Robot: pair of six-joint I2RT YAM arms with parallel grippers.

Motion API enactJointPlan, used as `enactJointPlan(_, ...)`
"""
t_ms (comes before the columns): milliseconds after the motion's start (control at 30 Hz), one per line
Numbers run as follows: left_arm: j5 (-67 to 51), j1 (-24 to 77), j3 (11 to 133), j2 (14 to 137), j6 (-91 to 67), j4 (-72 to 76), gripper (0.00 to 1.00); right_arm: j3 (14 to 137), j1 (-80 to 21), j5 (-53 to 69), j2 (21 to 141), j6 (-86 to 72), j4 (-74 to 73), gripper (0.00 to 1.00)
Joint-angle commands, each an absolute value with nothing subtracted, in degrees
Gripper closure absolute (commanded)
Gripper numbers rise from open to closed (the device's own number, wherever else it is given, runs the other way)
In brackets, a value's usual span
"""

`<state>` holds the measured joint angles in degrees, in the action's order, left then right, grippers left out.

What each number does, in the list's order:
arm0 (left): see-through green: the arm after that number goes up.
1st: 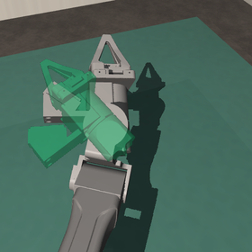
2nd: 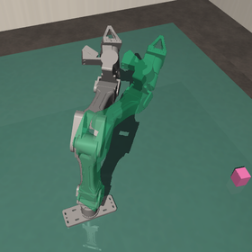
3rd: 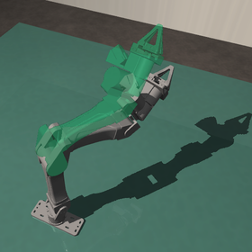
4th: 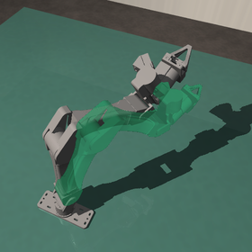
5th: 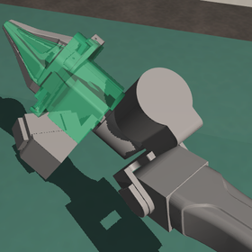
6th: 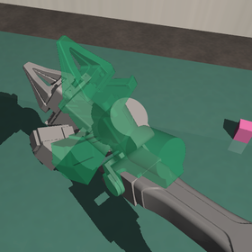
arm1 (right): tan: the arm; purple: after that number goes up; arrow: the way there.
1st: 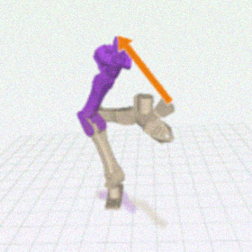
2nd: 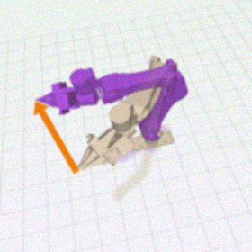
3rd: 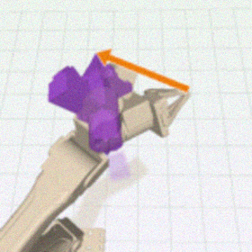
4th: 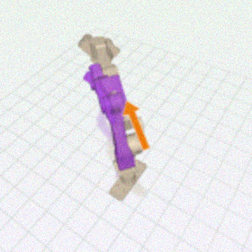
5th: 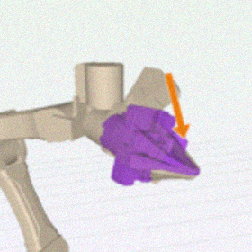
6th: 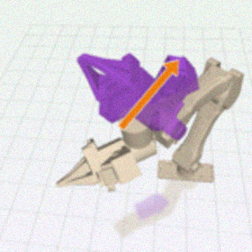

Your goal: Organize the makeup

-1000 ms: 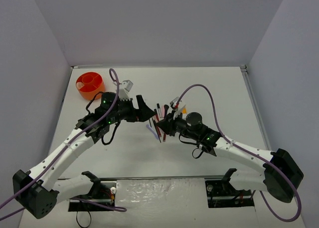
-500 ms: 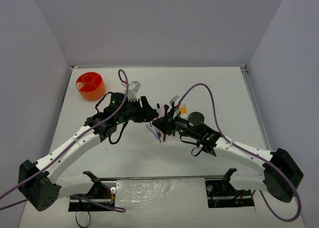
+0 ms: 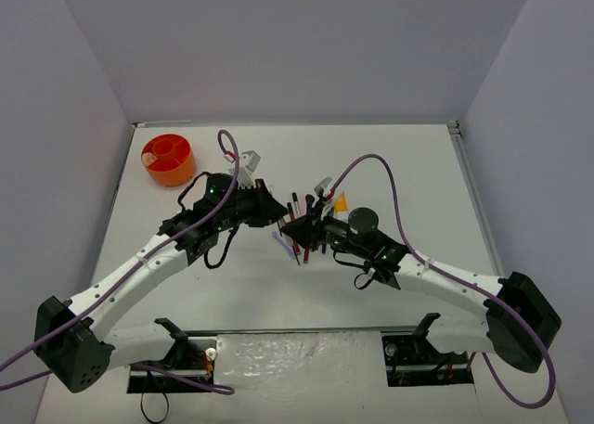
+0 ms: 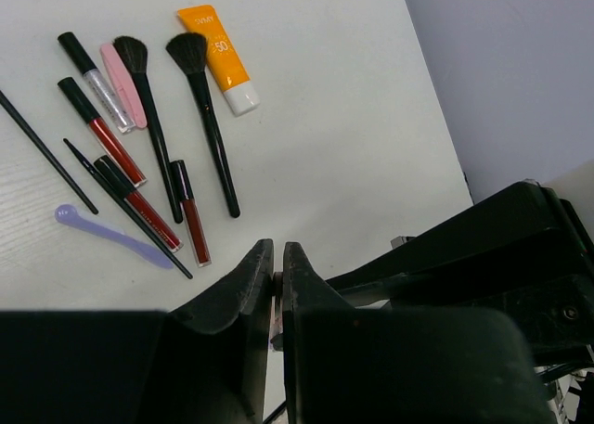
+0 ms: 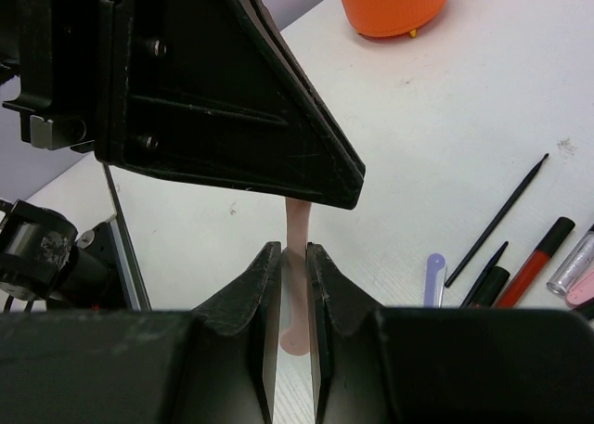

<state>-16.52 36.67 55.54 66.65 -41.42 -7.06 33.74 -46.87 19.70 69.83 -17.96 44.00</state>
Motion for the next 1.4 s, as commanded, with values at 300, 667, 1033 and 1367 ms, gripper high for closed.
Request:
enactJointPlan(300,-3.96,37.00,60.35,65.83,-32.84,-13.91,1.00,36.38,-46.76,16.10,67.43,-13.04,41.89,0.24)
enactJointPlan(667,12.31,22.39,76.58,73.92,-19.50,-21.20,1.00,34.52,-46.14,3.75,61.05,-9.14,33.40,0.00)
enactJointPlan(1033,4.18,4.41,93.36,92.78,-9.84,-12.97,1.00,33.30,-45.87,4.24,61.10,-10.55,32.95,0.00)
enactJointPlan(1367,-2.85,-3.90,101.41,106.32,-9.09,-5.64,1.00,33.40,-45.70,5.62,63.32,-10.27,32.57,0.00)
